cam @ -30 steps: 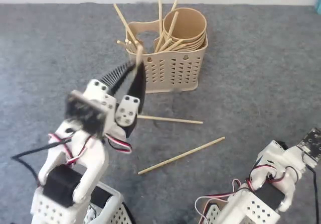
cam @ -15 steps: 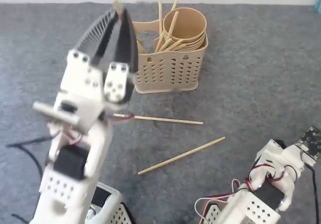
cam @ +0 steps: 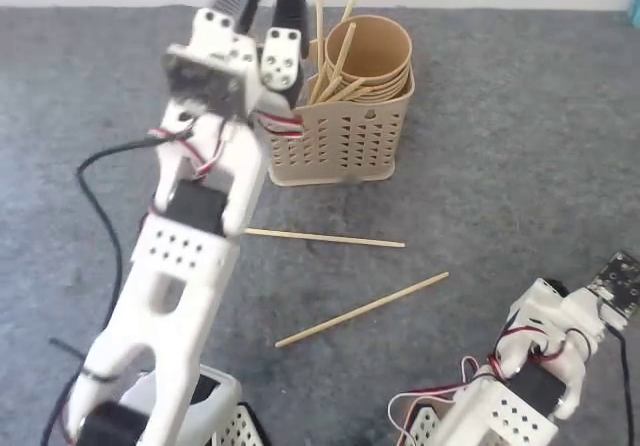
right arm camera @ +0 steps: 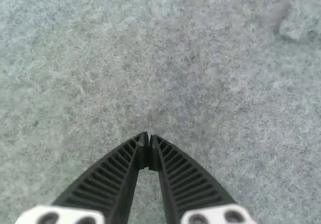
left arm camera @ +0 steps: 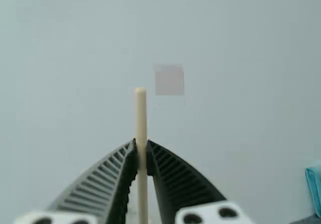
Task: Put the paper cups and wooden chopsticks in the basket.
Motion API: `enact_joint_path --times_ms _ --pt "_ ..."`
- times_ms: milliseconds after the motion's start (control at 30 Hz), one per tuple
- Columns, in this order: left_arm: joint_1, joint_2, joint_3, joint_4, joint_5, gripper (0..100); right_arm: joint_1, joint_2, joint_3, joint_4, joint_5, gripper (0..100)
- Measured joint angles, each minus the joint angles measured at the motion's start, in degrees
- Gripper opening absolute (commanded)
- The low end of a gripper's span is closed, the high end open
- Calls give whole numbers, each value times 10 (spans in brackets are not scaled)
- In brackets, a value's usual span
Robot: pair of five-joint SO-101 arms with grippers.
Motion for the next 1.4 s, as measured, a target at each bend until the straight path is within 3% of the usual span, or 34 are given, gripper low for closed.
enact_joint_path --times_ms 133,333,700,867,1233,1400 --pt "0 25 0 0 0 44 0 0 0 0 1 6" --pt "-29 25 0 46 0 258 0 0 0 0 2 6" --pt "-95 -127 0 258 0 224 -20 0 0 0 2 6" --pt "-175 -233 -1 381 0 224 -28 1 0 2 62 6" --pt "-387 -397 44 683 33 224 -213 1 -57 44 127 6" --pt "-491 -440 200 704 48 224 -333 1 -104 62 174 6"
